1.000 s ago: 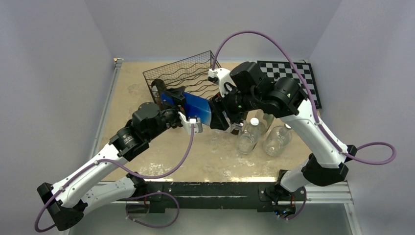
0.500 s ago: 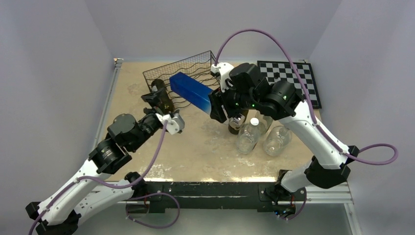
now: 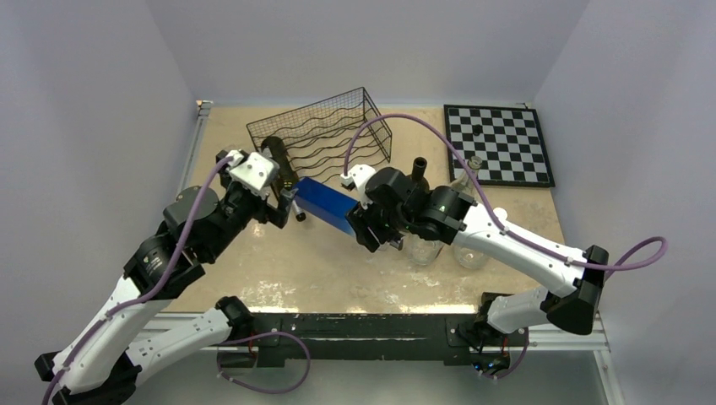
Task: Put the wine bottle on the wine rack
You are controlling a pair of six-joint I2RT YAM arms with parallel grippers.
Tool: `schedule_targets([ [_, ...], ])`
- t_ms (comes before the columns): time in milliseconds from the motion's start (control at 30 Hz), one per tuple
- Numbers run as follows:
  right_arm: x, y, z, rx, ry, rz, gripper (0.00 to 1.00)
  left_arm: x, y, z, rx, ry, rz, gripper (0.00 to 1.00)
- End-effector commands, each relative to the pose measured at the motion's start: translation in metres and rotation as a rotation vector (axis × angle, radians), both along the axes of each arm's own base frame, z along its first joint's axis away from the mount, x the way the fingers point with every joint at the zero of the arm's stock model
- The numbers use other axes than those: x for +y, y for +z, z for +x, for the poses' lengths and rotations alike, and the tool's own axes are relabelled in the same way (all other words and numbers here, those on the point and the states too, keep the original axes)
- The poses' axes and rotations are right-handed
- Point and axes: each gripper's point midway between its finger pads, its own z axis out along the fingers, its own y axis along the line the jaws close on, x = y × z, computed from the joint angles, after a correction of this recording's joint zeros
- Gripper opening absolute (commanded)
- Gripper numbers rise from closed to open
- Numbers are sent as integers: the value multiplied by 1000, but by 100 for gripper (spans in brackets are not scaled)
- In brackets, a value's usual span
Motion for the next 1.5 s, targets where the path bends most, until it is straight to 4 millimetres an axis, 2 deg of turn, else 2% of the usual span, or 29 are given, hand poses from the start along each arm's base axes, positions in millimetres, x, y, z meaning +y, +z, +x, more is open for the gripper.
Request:
schedule_targets([
  [0, 37, 63, 35, -193, -110, 292, 0, 4, 2, -7, 74, 57, -167, 99],
  [67, 33, 47, 41, -190, -160, 262, 0, 6, 2, -9, 91, 62, -172, 99],
  [167, 32, 38, 50, -196, -219, 246, 0, 4, 1, -12, 101, 49, -174, 99],
  [433, 49, 15, 62, -173, -241, 208, 0, 2, 1, -17, 110, 21, -192, 99],
  [733, 60, 5, 71, -147, -290, 203, 0, -2, -11, -25, 169, -2, -219, 99],
  [1067, 75, 1, 108, -264, -421, 267, 0, 5, -12, -39, 191, -18, -242, 99],
  [1467, 108, -30, 143, -361, -483, 386, 0, 13, -13, -51, 231, -14, -265, 99],
])
